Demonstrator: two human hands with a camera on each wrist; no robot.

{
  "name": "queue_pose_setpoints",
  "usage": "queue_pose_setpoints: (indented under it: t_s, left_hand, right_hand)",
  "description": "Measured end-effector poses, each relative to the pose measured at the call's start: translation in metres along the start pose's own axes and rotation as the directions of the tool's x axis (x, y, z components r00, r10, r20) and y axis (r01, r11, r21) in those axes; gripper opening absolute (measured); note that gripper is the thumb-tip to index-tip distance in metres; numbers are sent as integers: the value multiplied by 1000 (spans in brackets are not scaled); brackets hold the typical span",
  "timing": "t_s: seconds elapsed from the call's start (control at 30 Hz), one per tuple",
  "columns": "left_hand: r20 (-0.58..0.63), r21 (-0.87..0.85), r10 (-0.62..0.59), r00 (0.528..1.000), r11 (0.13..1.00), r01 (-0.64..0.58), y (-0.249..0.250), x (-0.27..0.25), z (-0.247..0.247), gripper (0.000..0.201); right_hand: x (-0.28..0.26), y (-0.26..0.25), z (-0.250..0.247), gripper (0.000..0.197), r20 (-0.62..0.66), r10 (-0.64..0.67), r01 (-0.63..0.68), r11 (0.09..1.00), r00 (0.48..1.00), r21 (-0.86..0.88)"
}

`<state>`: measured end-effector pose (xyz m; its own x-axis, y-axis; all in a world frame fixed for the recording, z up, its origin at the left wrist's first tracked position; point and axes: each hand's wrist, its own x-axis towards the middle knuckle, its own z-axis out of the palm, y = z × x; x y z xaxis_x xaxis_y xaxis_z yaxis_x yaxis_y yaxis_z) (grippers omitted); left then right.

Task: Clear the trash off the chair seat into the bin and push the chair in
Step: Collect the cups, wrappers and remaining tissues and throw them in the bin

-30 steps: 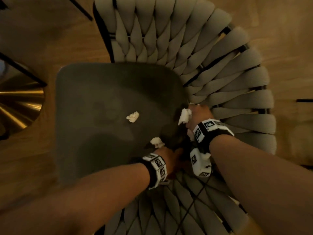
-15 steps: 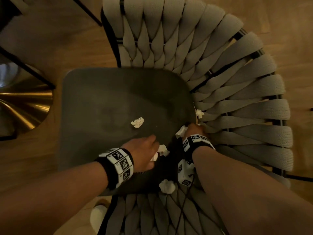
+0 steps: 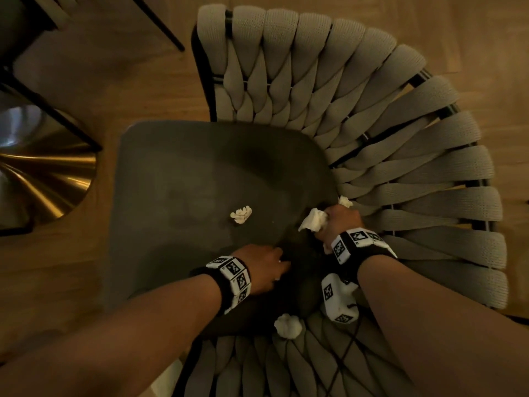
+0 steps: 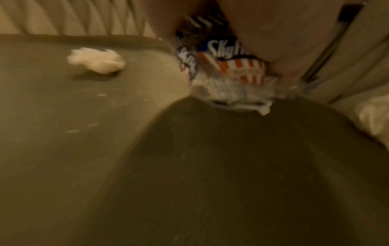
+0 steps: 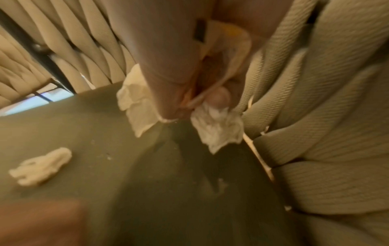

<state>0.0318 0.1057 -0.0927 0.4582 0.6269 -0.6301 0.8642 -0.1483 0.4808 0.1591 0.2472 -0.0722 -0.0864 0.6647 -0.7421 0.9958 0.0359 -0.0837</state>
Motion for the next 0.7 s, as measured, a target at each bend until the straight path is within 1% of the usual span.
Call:
queue_pose_setpoints:
  t_s: [0.03,0.1,0.17,0.2,0.23,0.3,0.37,0.43,0.47,0.53,0.63,0.67,0.7]
  left_hand:
    - [-66,-30,-32,997,999,30,-4,-7,-2,37]
    - [-215,-17,-89,973,996,87,-16,-20,-6,34]
    - [-310,9,-139,940,989,149,-32,-28,-13,32]
    - [-332,-30,-177,927,984,177,-40,-30,-18,32]
    - [-338,-83,-235,912,972,219,-46,-29,-22,33]
    - [-293,-154,-358,887,933,326,-56,-24,-29,36]
    - [-253,-172,-418,873,907,384,-63,-17,-29,42]
    - [-210,-209,-451,868,888,410,-70,-11,-22,49]
    - [-188,-218,-454,871,884,414,-72,-8,-19,49]
    - [-158,-203,-444,882,889,411,-74,-6,-14,44]
    - [-151,-168,-407,901,908,383,-66,-10,-15,32]
    - [-141,-154,-372,917,924,351,-60,-12,-16,26]
    - [-123,-142,-310,943,946,293,-53,-14,-14,21]
  right_hand:
    - [1,-2,1,35,9,-7,7,1000,1000,-9]
    - [3,-6,3,37,21,-11,11,1000,1000,9]
    - [3,-9,4,41,27,-10,9,1000,1000,19]
    - [4,-11,5,44,34,-6,6,1000,999,17]
    - [4,-11,6,46,33,-10,9,1000,999,12]
    - [6,-9,6,48,24,-5,5,1000,1000,-2]
    - [9,-6,6,42,3,-20,20,999,1000,-25]
    - [13,-5,4,30,-3,-54,54,995,999,-82]
    - [15,-6,4,28,-5,-64,63,990,998,-125]
    - [21,-6,1,29,-24,-78,72,978,997,-196]
    - [33,-6,-1,34,-37,-84,75,973,996,-218]
    - [38,-5,-3,33,-27,-87,79,971,996,-227]
    - [42,-5,-4,33,-13,-85,80,968,996,-238]
